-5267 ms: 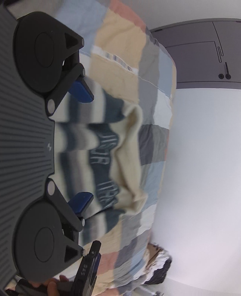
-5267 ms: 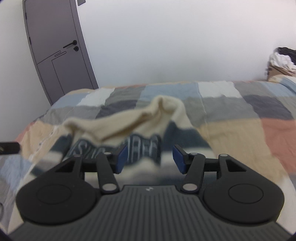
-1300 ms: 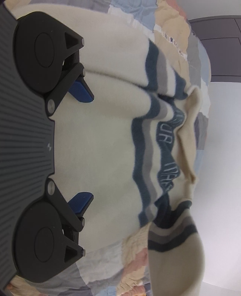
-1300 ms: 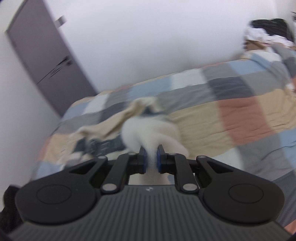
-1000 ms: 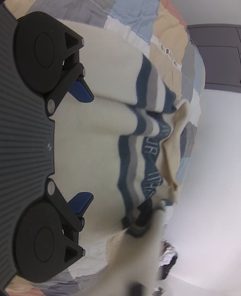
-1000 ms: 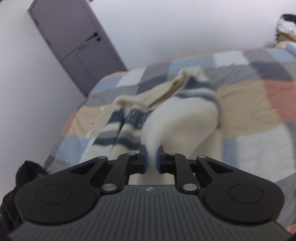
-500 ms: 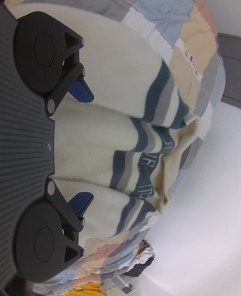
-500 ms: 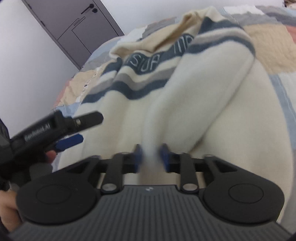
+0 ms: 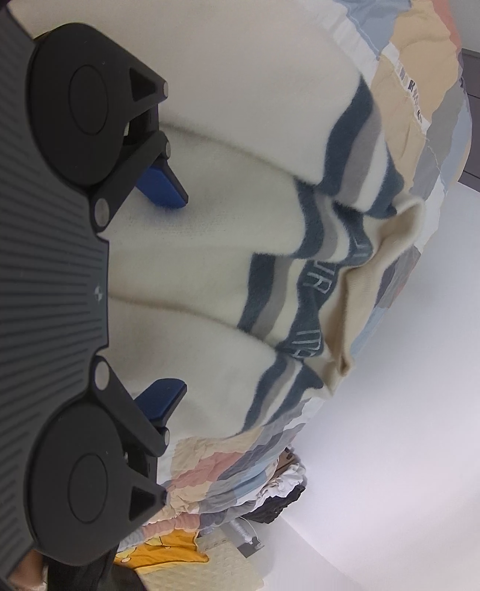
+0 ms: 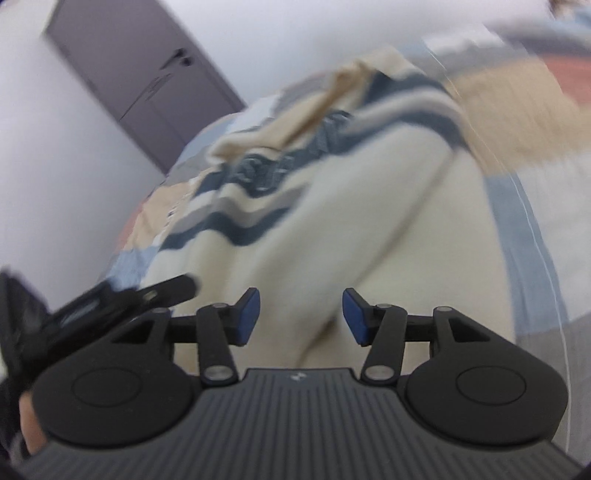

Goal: Fold large clothes
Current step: 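Lay the sleeve across the sweater body with the right gripper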

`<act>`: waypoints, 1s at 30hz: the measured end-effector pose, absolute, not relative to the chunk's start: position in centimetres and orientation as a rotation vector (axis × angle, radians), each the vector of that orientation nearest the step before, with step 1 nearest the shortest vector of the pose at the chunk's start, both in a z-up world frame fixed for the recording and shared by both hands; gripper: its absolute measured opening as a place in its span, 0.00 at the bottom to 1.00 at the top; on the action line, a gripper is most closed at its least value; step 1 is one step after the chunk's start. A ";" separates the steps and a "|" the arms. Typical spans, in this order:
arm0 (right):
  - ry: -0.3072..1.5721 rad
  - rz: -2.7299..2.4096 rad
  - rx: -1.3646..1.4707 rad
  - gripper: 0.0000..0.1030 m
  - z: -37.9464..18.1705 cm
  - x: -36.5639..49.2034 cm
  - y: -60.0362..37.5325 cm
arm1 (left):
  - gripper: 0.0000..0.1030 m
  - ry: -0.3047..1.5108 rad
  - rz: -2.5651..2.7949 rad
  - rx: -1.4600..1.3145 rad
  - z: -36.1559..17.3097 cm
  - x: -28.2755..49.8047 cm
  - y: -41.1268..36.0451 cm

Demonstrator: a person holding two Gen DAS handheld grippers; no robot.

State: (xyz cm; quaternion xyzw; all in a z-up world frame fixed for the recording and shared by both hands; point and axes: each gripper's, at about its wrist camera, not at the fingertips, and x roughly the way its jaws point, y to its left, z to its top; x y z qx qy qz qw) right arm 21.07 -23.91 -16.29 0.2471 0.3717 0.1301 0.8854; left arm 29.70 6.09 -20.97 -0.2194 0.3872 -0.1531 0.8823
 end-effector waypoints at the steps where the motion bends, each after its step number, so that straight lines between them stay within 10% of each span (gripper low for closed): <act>1: 0.784 0.260 0.536 0.51 -17.0 21.7 -24.3 | 0.94 0.807 -0.321 -0.460 -21.1 29.8 6.0; 5: 0.807 0.261 0.600 0.50 -18.7 23.7 -25.0 | 0.94 0.807 -0.319 -0.444 -21.3 30.0 5.7; 12: 0.754 0.282 0.535 0.14 -18.3 24.6 -24.1 | 0.94 0.764 -0.298 -0.463 -20.4 29.5 6.5; 21: 0.701 0.112 0.454 0.13 -16.5 22.1 -26.8 | 0.94 0.676 -0.005 -0.427 -17.3 27.7 12.2; 30: 0.742 0.121 0.497 0.17 -17.3 22.1 -27.0 | 0.86 0.954 0.026 -0.257 -19.9 26.0 13.4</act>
